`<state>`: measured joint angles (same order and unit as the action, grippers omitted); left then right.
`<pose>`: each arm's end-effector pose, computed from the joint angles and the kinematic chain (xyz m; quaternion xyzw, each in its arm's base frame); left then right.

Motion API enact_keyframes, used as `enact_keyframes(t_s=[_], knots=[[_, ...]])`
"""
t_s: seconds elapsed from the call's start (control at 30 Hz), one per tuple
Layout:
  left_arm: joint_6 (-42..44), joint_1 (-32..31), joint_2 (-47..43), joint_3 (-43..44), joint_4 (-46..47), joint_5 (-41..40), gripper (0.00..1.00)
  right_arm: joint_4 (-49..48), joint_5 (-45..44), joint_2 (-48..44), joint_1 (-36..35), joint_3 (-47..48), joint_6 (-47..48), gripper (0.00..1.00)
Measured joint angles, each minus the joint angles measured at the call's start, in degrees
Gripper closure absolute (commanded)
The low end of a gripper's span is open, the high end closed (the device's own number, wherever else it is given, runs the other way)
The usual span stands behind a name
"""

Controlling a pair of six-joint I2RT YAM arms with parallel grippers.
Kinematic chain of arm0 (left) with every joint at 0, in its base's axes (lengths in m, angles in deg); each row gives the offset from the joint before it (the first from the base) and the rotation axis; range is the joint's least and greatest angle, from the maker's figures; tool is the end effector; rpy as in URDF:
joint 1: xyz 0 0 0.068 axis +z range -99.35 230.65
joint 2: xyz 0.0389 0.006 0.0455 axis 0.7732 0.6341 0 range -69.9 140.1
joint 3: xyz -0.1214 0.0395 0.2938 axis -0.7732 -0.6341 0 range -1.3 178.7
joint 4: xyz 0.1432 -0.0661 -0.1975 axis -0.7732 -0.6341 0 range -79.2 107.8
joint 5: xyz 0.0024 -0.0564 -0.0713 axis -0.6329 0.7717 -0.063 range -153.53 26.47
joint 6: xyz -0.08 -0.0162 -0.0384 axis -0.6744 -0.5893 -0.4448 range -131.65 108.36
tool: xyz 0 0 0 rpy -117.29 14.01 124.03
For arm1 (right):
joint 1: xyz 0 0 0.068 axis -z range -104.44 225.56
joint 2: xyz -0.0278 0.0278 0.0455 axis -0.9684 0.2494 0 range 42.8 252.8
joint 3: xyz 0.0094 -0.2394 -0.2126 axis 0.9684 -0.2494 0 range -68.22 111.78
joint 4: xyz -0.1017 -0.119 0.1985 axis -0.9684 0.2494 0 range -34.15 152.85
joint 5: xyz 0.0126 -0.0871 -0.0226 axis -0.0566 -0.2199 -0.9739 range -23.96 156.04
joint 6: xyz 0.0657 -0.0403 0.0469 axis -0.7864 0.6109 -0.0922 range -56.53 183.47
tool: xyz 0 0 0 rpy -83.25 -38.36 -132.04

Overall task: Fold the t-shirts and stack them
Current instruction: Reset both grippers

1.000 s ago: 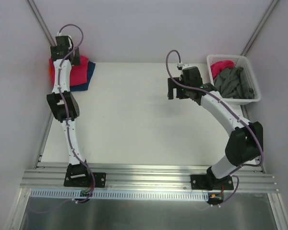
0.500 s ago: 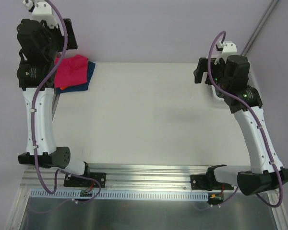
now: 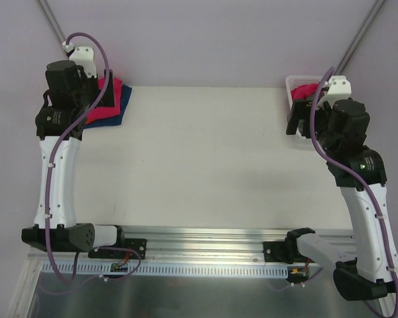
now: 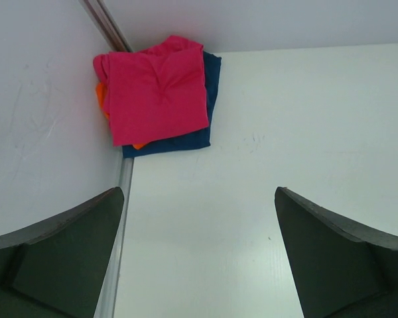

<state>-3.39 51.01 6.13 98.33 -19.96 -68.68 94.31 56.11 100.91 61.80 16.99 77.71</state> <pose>0.2859 0.0090 0.5288 0.0267 0.7881 0.0815 0.6096 0.1854 0.0310 0.5096 -0.1332 0.7610 -0.0696 0.6311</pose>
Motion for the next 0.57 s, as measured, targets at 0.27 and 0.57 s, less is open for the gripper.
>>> enact_keyframes(t_s=[0.27, 0.57], knots=[[0.96, 0.15, -7.98, -3.37, -0.26, 0.33, 0.01, 4.42, 0.46, -4.39, 0.00, -0.20, 0.20, 0.03], [-0.42, 4.57, -4.79, -3.37, -0.76, 3.39, 0.01, 9.42, 1.31, 0.09, 0.00, 8.50, 1.11, 0.03]])
